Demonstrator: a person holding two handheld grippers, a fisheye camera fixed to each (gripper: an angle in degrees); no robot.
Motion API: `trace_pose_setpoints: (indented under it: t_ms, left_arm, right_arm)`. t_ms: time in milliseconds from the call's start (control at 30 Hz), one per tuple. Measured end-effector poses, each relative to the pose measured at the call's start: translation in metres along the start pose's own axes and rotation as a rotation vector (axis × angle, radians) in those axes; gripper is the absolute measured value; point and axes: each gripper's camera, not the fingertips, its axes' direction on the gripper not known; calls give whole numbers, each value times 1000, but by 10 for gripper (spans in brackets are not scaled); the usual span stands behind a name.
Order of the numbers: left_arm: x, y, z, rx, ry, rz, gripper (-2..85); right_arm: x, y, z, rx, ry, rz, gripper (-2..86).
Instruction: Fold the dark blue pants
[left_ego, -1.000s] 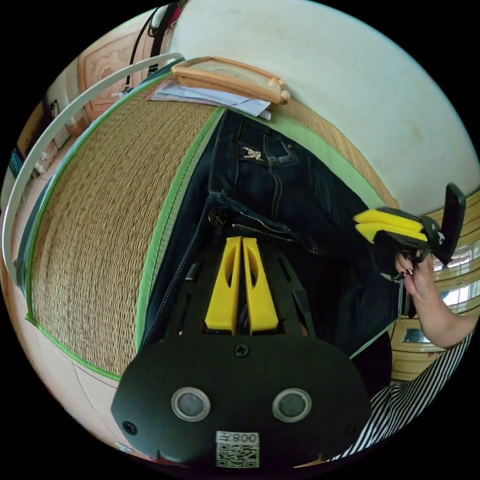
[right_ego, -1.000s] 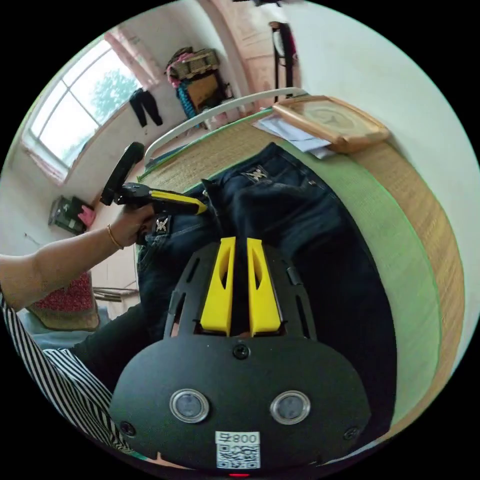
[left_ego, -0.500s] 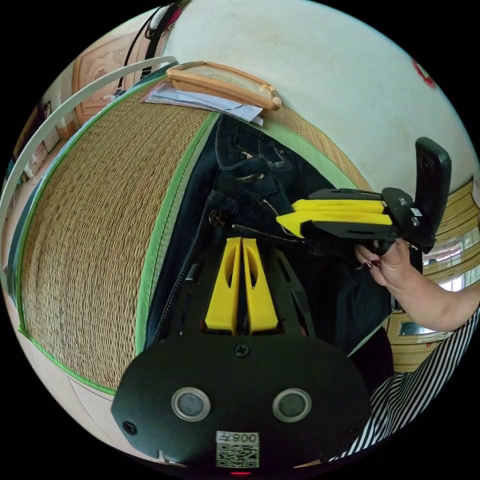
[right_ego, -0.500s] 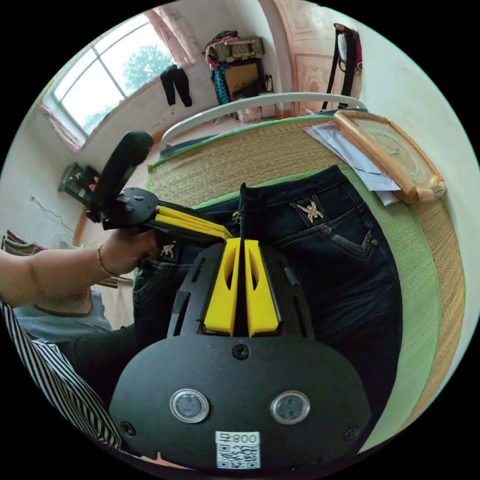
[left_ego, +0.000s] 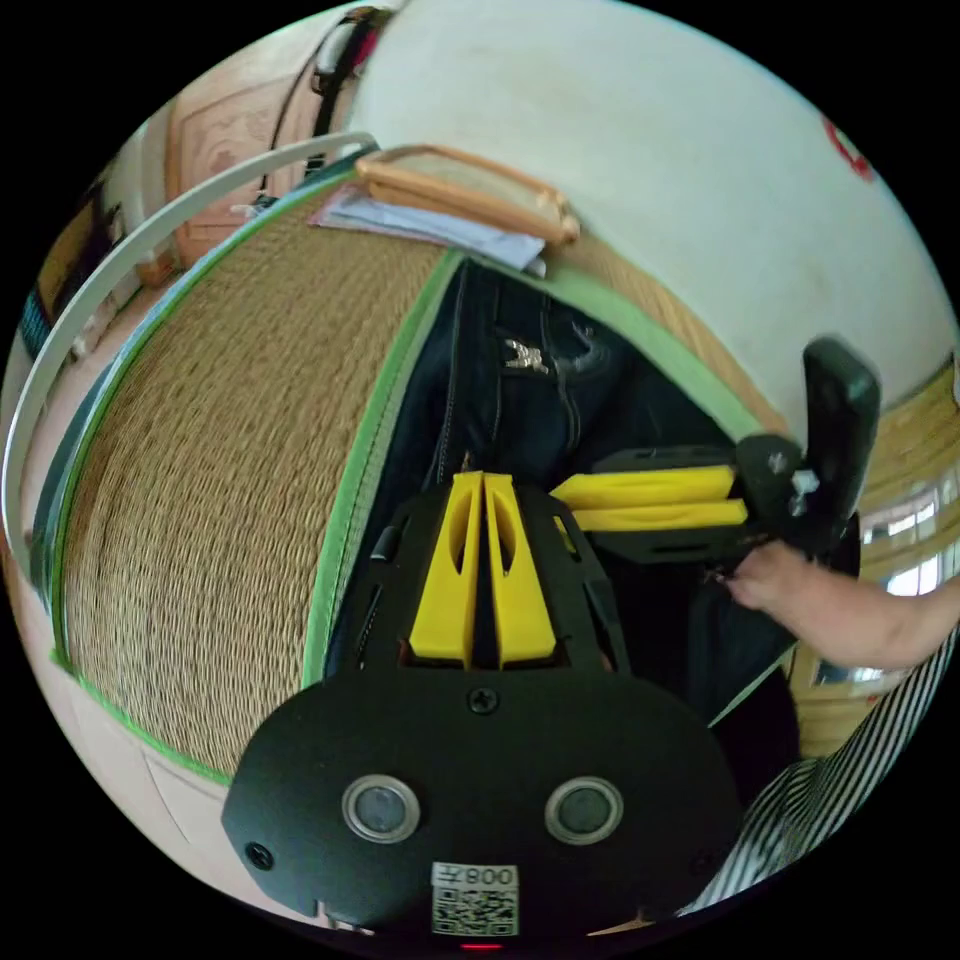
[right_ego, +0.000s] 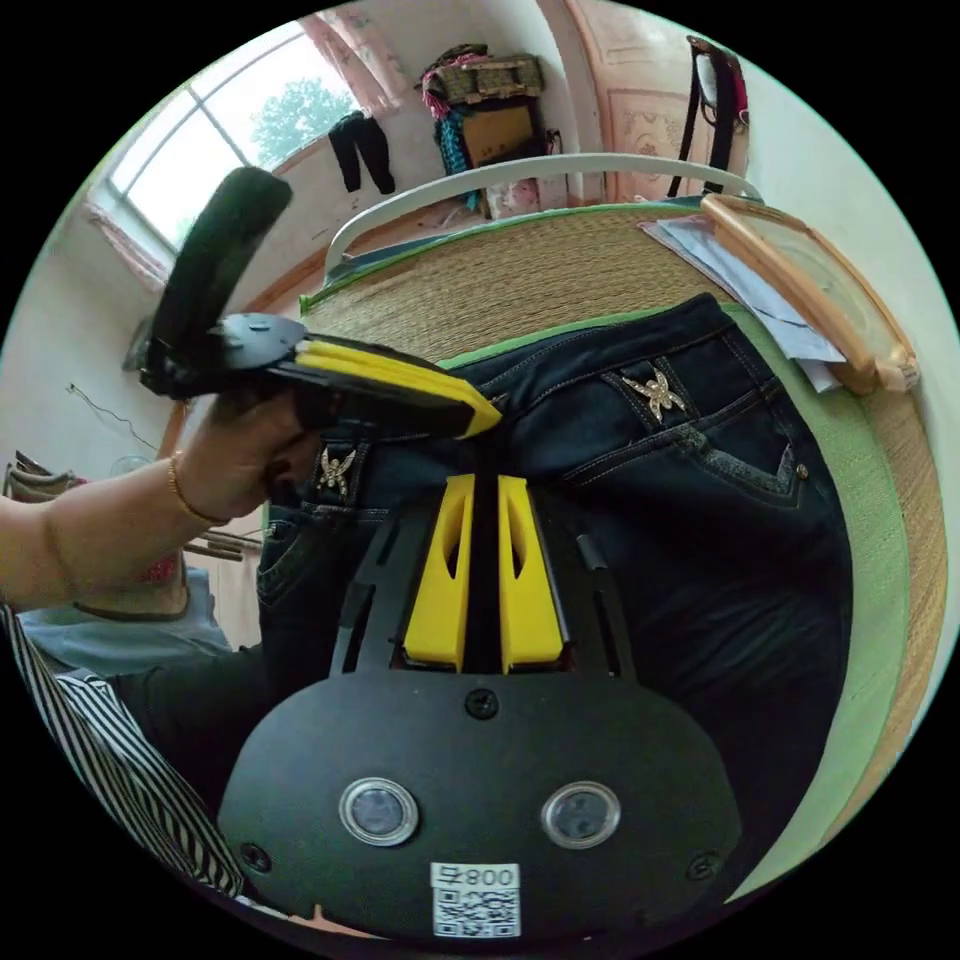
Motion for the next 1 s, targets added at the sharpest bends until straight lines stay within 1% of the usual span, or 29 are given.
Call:
trace_pose_setpoints:
  t_ms: [33, 100, 167, 200, 233, 267, 300, 333, 367, 433, 467, 500, 533, 567, 600, 667, 733, 800, 833, 867, 900, 1000]
  left_arm:
    - [-3, 4, 1, 6, 29, -24, 0]
    - [-3, 8, 3, 8, 33, -25, 0]
    - [4, 9, 7, 4, -1, 9, 0]
    - [6, 9, 8, 2, -10, 20, 0]
    - [9, 10, 10, -1, -16, 32, 0]
    - [9, 10, 12, -2, -10, 28, 1]
    - [9, 10, 14, -5, -5, 23, 1]
    - [9, 11, 16, -8, 8, 2, 1]
    - [10, 11, 15, -11, 14, -16, 1]
    - [20, 18, 8, 19, -11, 3, 2]
    - [28, 25, 1, 38, 8, 24, 2]
    - [32, 29, -3, 41, 29, 38, 3]
    - [43, 40, -7, 43, 85, 62, 4]
    - [55, 52, -7, 33, 155, 80, 5]
    - [62, 58, -4, 18, 193, 93, 6]
    - [100, 78, 21, -101, 326, 136, 7]
    - [133, 89, 46, -187, 364, 187, 5]
    - [160, 95, 72, -264, 362, 214, 3]
    - [174, 99, 92, -343, 326, 229, 2]
    - [184, 105, 104, -365, 281, 266, 1]
    - [187, 106, 103, -336, 271, 276, 1]
    - [201, 107, 110, -396, 235, 354, 0]
  right_arm:
    - [8, 10, -11, 15, -57, 23, 14]
    - [25, 35, -29, 35, -110, 87, 8]
    - [40, 72, -45, 58, -28, 155, 5]
    - [54, 98, -46, 45, 45, 225, 5]
    - [67, 120, -33, -15, 45, 261, 4]
    - [73, 130, -25, -39, 9, 263, 4]
    - [86, 148, -28, 64, -67, 321, 4]
    - [98, 151, -28, 50, -127, 357, 4]
    - [103, 149, -30, 46, -134, 371, 4]
    - [115, 140, -55, 97, -66, 355, 4]
    - [119, 138, -63, 110, -37, 352, 5]
    - [130, 136, -79, 126, 38, 365, 6]
    - [145, 135, -91, 119, 140, 397, 8]
    - [153, 136, -95, 109, 180, 401, 9]
    - [168, 139, -100, 85, 222, 413, 11]
    - [190, 149, -100, 54, 206, 451, 11]
    - [203, 170, -90, 14, 180, 512, 6]
    - [200, 186, -81, -11, 197, 540, 4]
    - [197, 196, -75, -19, 221, 549, 2]
    - [195, 200, -77, 13, 225, 544, 1]
    - [196, 203, -77, 27, 225, 534, 1]
    - [210, 191, -81, 3, 224, 483, 0]
